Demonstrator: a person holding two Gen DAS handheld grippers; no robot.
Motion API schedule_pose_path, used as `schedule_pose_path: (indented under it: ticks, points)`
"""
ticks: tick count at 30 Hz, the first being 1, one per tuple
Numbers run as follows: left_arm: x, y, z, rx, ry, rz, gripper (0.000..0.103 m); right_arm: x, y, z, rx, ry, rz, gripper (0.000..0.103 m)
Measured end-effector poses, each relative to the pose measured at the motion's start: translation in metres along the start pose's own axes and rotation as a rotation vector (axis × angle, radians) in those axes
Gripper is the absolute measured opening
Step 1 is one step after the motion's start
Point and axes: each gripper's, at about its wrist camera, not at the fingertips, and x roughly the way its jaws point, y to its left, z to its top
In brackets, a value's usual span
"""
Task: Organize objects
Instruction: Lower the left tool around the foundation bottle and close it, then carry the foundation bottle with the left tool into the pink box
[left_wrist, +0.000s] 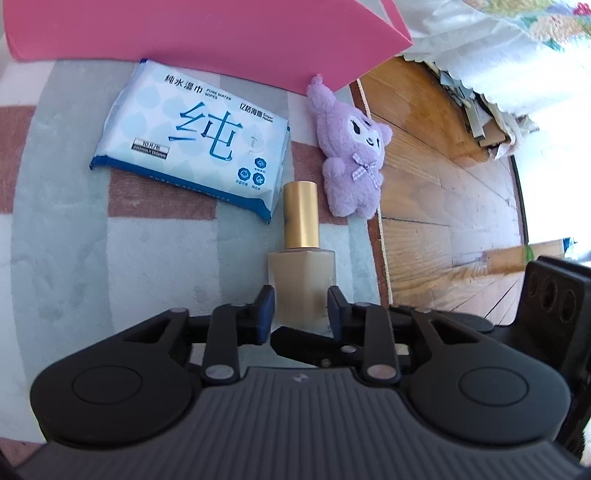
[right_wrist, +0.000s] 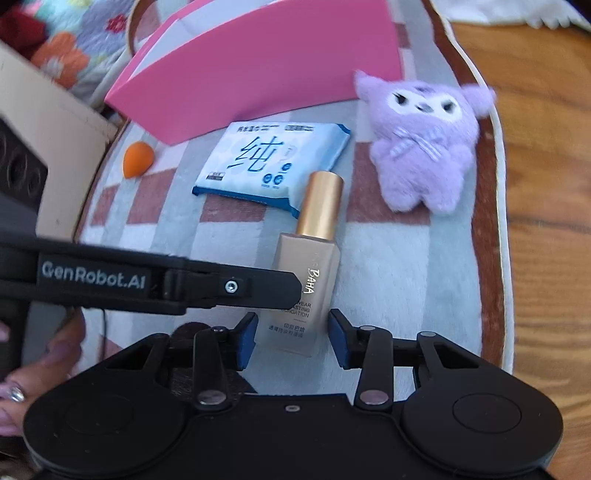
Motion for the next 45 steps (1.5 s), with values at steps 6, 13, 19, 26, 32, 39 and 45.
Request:
schedule_pose_path:
  ticks: [6, 13, 19, 26, 32, 39, 45]
  points:
    - [0.01, 0.0, -0.004, -0.031, -0.026, -0.013, 0.037, 0.0, -0.02, -0.003, 0.094, -0.023, 0.093, 0.041]
    - [0.005, -0.014, -0.014, 0.016, -0.01, 0.028, 0.037, 0.002, -0.004, -0.004, 0.044, -0.004, 0.049, 0.042]
    - [-0.011, -0.017, -0.02, 0.015, -0.004, 0.029, 0.037, -0.006, 0.009, -0.011, -0.019, 0.025, 0.016, 0.042]
    - [-0.059, -0.023, -0.025, 0.037, -0.108, 0.017, 0.037, -0.031, 0.039, -0.002, -0.12, 0.006, 0.025, 0.042]
    - [-0.101, -0.028, -0.028, 0.049, -0.214, 0.057, 0.037, -0.041, 0.071, 0.011, -0.193, -0.02, 0.057, 0.042]
    - [-0.149, -0.037, -0.006, 0.041, -0.261, 0.079, 0.037, -0.061, 0.11, 0.038, -0.279, -0.039, 0.076, 0.042]
    - [-0.188, -0.053, 0.017, 0.086, -0.345, 0.089, 0.037, -0.085, 0.138, 0.075, -0.35, -0.05, 0.095, 0.042]
